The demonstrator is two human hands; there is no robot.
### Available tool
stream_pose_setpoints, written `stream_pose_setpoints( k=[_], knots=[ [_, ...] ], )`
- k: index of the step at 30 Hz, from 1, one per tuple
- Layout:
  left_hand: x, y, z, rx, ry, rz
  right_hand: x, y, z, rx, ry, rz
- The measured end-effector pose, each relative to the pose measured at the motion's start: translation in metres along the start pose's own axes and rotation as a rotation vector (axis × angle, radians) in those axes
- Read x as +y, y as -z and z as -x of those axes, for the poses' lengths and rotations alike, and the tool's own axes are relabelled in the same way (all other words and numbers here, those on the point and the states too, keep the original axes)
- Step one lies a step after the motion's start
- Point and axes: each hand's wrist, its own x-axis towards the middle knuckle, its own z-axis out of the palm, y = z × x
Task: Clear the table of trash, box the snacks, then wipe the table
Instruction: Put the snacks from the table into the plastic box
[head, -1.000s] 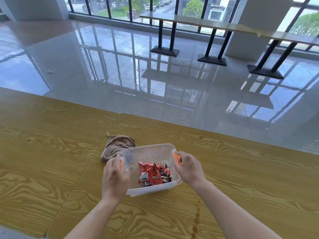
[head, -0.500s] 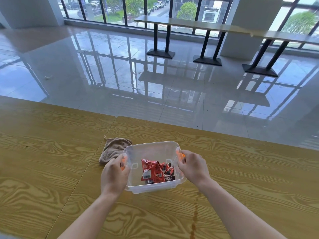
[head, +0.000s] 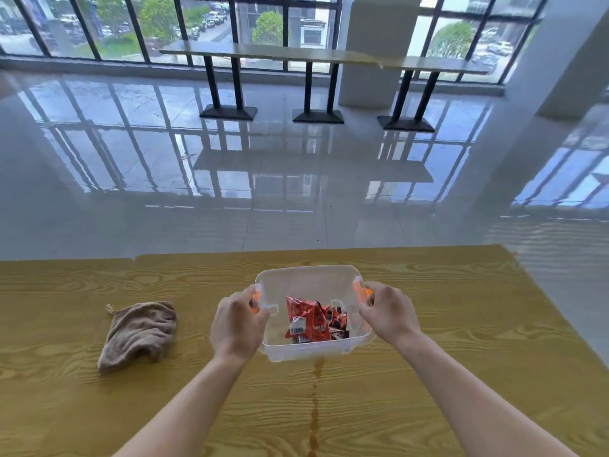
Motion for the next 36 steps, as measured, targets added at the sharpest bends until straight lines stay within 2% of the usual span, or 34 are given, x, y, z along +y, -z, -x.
stream_pose_setpoints(
  k=[5,10,18,26,36],
  knots=[
    [0.050,-0.050,-0.020,-0.083,-0.066,0.028,0.055,0.030,-0.014,0.056,-0.078,0.029],
    [0.096,-0.104,-0.038,-0.101,-0.050,0.018,0.110,0.052,-0.039,0.092,-0.126,0.088],
    [0.148,-0.165,-0.062,-0.155,-0.042,0.043,0.177,0.069,-0.082,0.049,-0.210,0.126],
    [0.189,-0.203,-0.086,-0.177,-0.043,0.013,0.221,0.077,-0.121,0.097,-0.167,0.152],
    [0.198,-0.230,-0.094,-0.185,-0.080,-0.037,0.236,0.075,-0.135,0.114,-0.183,0.152]
  ],
)
